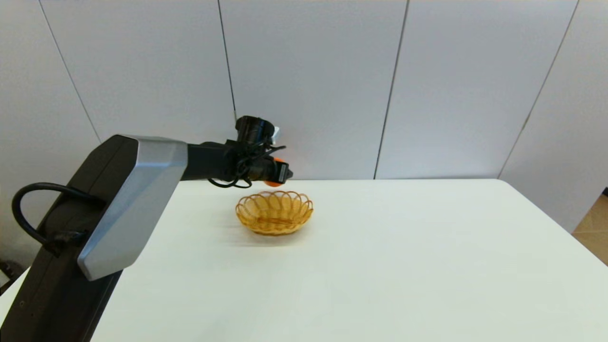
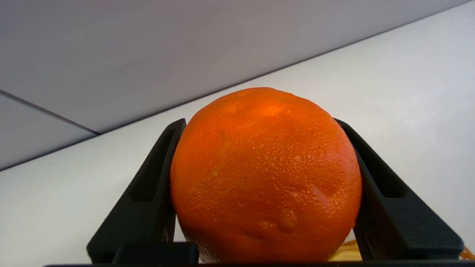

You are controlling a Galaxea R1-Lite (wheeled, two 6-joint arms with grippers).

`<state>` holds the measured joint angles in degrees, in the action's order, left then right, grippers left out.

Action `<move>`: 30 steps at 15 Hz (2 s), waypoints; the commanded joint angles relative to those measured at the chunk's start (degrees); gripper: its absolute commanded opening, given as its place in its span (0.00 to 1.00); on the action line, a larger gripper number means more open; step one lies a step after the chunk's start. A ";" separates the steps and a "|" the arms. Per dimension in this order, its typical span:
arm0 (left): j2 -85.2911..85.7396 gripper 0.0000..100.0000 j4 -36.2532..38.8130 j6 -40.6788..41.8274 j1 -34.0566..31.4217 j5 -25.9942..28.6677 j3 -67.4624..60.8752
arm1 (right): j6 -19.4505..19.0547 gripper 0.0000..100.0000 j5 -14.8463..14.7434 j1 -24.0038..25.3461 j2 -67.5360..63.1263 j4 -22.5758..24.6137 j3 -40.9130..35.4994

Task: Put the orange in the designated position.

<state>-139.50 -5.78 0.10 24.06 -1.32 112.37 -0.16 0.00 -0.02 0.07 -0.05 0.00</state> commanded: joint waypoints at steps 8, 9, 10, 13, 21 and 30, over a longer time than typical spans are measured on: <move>-3.24 0.00 1.03 -0.01 0.02 0.00 0.22 | -0.02 1.00 0.00 0.02 0.01 0.05 0.00; -3.24 0.00 1.03 -0.01 0.02 0.00 0.22 | -0.02 1.00 0.00 -0.06 0.01 -0.04 0.00; -3.24 0.00 1.03 -0.01 0.11 0.00 0.22 | -0.02 1.00 0.00 -0.06 -0.07 0.05 0.00; -3.24 1.00 2.00 -0.01 0.28 0.00 0.22 | -0.02 1.00 0.00 -0.06 -0.07 -0.04 0.00; -1.04 1.00 1.91 -0.01 0.46 0.00 0.22 | -0.02 1.00 0.00 -0.06 0.01 -0.04 0.00; 11.53 1.00 1.65 0.17 0.19 -0.09 -0.40 | -0.02 1.00 0.00 0.02 -0.07 -0.04 0.00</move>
<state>-132.69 -3.96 0.07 24.42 -1.37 112.29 -0.16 0.00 -0.02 0.07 -0.07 0.00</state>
